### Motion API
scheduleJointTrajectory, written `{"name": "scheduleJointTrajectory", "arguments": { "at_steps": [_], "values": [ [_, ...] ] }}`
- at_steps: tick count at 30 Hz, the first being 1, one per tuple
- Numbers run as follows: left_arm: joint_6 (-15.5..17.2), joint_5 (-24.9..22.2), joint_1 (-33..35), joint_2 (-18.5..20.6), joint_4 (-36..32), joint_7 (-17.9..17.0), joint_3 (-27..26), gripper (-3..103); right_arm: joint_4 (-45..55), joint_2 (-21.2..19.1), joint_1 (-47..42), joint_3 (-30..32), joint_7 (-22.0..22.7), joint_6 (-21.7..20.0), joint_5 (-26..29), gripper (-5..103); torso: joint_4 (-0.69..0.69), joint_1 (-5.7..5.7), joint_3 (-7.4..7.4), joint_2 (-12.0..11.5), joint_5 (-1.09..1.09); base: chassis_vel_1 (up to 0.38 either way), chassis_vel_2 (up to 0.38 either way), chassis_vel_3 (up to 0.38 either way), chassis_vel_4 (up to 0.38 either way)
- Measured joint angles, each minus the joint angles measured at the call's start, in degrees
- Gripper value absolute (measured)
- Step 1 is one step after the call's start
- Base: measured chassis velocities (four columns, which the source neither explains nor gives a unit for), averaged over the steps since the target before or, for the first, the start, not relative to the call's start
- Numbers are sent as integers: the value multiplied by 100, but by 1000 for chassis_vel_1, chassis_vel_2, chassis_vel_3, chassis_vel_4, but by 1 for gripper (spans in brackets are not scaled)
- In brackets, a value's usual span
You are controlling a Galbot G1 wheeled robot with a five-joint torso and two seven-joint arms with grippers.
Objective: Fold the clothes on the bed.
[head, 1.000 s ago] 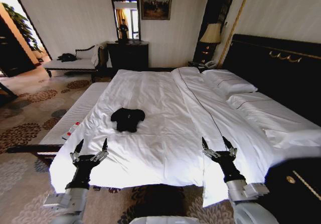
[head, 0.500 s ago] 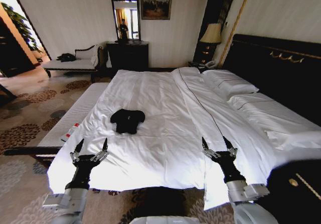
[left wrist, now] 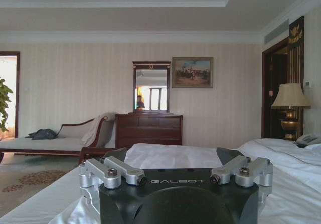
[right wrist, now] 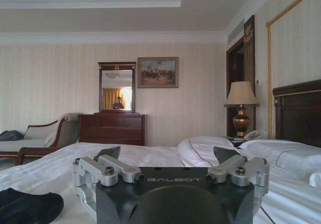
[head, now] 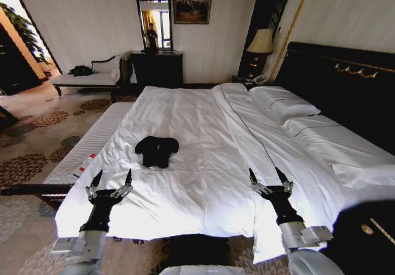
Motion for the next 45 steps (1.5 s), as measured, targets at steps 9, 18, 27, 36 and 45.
{"name": "scheduleJointTrajectory", "arguments": {
  "at_steps": [9, 18, 27, 36, 45],
  "values": [
    [3, 3, -8, -30, 22, 0, -2, 100, -35, -4, 45, -13, 0, 3, 30, 100, 0, 0, 0, 0, 0, 1, 112, 12, -112],
    [3, 38, -17, -74, 58, 0, 13, 100, -99, -24, 102, -33, 3, 4, 64, 100, 0, 0, 0, 0, -1, 0, 105, 4, -106],
    [2, 79, -33, -111, 69, 0, 12, 100, -122, -45, 124, -41, 7, 4, 78, 100, 0, 0, 0, 0, 0, -13, 106, 17, -102],
    [-5, 105, -27, -124, 65, 4, 2, 100, -145, -54, 161, -55, 11, 17, 83, 100, 0, 0, 0, 0, 0, -18, 119, 17, -121],
    [-15, 121, -34, -129, 72, 9, 1, 100, -169, -48, 179, -57, -11, 75, 42, 100, 0, 1, 0, -1, -1, -20, 70, 29, -65]
  ]
}}
